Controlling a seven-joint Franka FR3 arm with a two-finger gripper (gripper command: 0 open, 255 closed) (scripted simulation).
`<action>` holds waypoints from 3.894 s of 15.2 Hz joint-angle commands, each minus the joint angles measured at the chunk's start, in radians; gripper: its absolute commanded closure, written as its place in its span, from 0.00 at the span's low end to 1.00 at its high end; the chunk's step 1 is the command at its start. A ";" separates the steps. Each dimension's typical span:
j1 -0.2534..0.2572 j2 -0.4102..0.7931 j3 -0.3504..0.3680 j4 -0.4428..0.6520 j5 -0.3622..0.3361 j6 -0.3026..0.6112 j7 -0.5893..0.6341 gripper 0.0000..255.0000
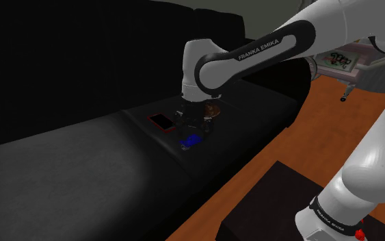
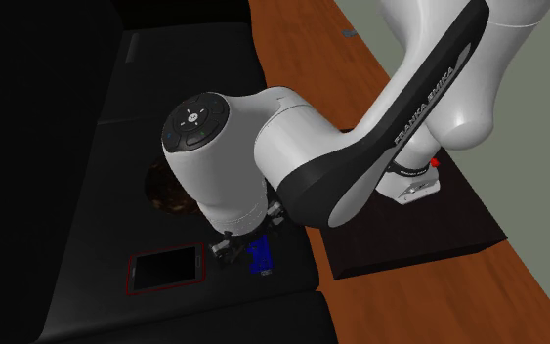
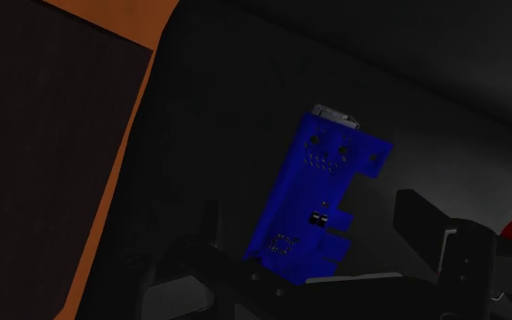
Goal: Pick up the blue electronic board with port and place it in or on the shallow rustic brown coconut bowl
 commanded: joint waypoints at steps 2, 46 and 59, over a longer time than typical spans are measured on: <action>0.001 0.004 0.001 -0.007 -0.002 0.011 0.002 0.00; -0.062 -0.045 -0.063 0.278 0.003 -0.326 -0.104 1.00; -0.153 0.181 -0.160 0.550 -0.106 -0.402 -0.272 1.00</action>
